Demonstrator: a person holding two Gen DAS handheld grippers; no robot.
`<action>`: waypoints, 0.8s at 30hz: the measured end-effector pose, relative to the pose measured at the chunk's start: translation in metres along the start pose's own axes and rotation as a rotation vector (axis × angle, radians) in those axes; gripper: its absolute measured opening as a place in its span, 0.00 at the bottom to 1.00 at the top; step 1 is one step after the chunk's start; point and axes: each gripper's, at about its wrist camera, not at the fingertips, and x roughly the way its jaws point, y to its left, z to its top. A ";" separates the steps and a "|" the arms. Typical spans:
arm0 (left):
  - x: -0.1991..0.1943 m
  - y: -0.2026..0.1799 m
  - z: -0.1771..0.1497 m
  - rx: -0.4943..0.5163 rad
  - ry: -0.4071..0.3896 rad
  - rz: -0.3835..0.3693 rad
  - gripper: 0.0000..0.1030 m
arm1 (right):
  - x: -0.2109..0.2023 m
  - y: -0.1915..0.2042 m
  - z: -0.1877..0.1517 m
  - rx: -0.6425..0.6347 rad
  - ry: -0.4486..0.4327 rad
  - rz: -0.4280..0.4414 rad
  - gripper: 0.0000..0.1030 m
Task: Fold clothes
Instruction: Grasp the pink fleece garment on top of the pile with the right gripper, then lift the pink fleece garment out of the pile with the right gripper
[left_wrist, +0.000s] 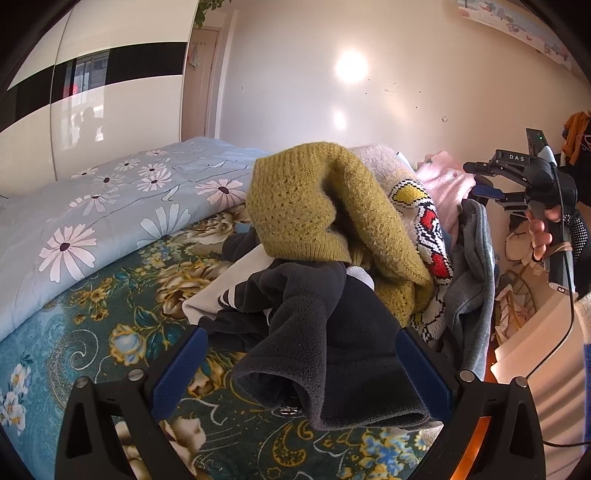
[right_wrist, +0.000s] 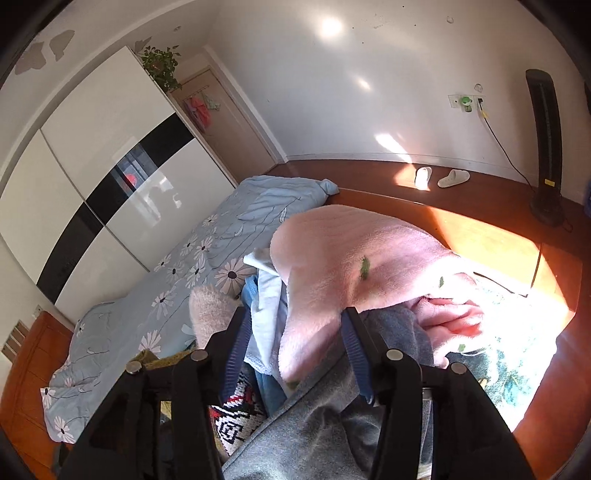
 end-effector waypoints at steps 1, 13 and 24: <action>0.002 0.000 -0.001 -0.009 0.008 -0.007 1.00 | 0.006 0.001 -0.002 0.004 0.025 -0.008 0.51; 0.020 0.004 -0.008 0.007 0.039 0.025 1.00 | 0.057 -0.008 0.021 0.085 -0.007 -0.050 0.49; 0.012 0.025 -0.012 -0.031 0.045 0.022 1.00 | 0.032 -0.004 0.031 0.245 -0.082 0.186 0.14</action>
